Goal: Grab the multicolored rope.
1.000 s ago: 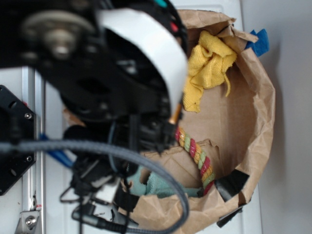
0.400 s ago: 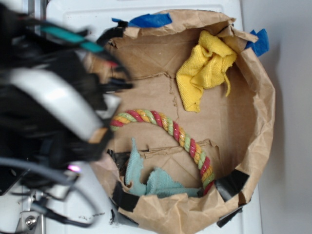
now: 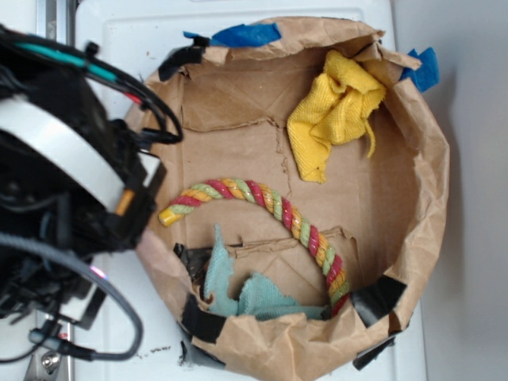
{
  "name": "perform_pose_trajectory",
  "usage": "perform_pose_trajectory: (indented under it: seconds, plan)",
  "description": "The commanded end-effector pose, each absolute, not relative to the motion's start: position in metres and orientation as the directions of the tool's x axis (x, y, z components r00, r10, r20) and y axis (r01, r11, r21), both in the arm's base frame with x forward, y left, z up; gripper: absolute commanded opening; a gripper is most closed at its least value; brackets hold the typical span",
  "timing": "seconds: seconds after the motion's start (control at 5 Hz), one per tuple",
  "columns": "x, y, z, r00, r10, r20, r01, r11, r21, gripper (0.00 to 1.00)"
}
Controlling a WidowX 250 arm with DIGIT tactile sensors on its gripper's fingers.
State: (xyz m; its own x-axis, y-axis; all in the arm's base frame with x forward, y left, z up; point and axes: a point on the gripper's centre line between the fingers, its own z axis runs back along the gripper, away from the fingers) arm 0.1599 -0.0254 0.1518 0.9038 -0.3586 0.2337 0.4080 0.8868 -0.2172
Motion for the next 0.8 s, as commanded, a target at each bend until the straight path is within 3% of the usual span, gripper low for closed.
perform_pose_trajectory:
  seconds: [0.0,0.2,0.6]
  plan:
    - [0.198,-0.012,0.214,0.915,-0.303,0.267,0.362,0.907,-0.214,1.0]
    - [0.228,-0.026,0.222,0.94,-0.252,0.231,0.305,0.923,-0.236,1.0]
    - [0.228,-0.026,0.222,0.94,-0.252,0.231,0.305,0.923,-0.236,1.0]
